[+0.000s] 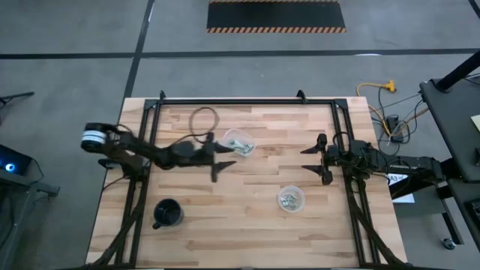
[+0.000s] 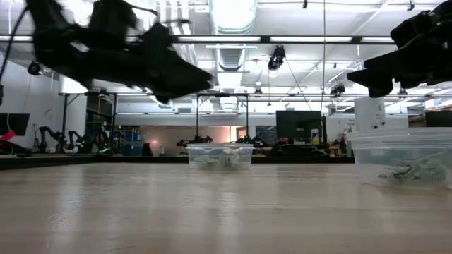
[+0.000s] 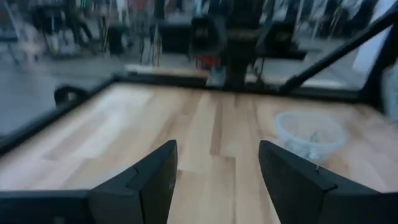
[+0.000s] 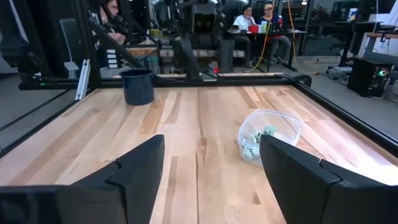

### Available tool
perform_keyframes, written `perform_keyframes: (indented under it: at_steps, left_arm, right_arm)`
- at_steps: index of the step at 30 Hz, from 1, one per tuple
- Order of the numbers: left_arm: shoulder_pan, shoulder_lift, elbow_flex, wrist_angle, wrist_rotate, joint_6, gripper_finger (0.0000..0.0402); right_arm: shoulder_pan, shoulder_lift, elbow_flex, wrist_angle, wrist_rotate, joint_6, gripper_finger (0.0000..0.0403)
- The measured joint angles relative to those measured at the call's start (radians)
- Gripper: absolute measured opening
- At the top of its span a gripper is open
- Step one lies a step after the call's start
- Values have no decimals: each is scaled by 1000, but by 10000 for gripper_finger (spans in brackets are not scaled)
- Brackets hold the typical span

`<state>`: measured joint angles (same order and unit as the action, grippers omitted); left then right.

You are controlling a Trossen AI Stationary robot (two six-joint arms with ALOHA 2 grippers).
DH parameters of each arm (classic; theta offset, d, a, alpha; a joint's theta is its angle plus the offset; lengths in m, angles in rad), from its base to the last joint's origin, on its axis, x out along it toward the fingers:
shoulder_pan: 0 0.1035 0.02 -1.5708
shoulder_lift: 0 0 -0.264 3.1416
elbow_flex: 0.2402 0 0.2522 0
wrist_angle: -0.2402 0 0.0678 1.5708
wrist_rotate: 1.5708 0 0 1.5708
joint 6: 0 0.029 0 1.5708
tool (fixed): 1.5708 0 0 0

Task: Pick and place Stevia / Truvia into bins
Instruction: Return to Home Position

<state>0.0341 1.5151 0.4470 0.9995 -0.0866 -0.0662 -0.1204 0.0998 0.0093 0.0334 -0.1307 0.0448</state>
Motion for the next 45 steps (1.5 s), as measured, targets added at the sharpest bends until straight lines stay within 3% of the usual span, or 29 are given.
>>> perform_keyframes:
  at_steps: [6,12,27,32,35,40,45]
  left_arm:
    - [3,-281,-209,174,2,-2,209]
    - [2,-494,-329,178,3,-3,209]
    - [2,-705,-409,179,6,19,209]
    - [2,-811,-436,169,137,17,209]
    - [2,-859,-438,141,221,20,209]
    - [2,-933,-439,45,232,18,209]
    - [2,-1036,-439,-175,233,20,209]
  right_arm:
    - [0,0,0,0,0,0,249]
    - [0,0,0,0,0,0,254]
    - [0,0,0,0,0,0,250]
    - [0,0,0,0,0,0,256]
    - [0,0,0,0,0,0,255]
    - [0,0,0,0,0,0,250]
    - [0,0,0,0,0,0,250]
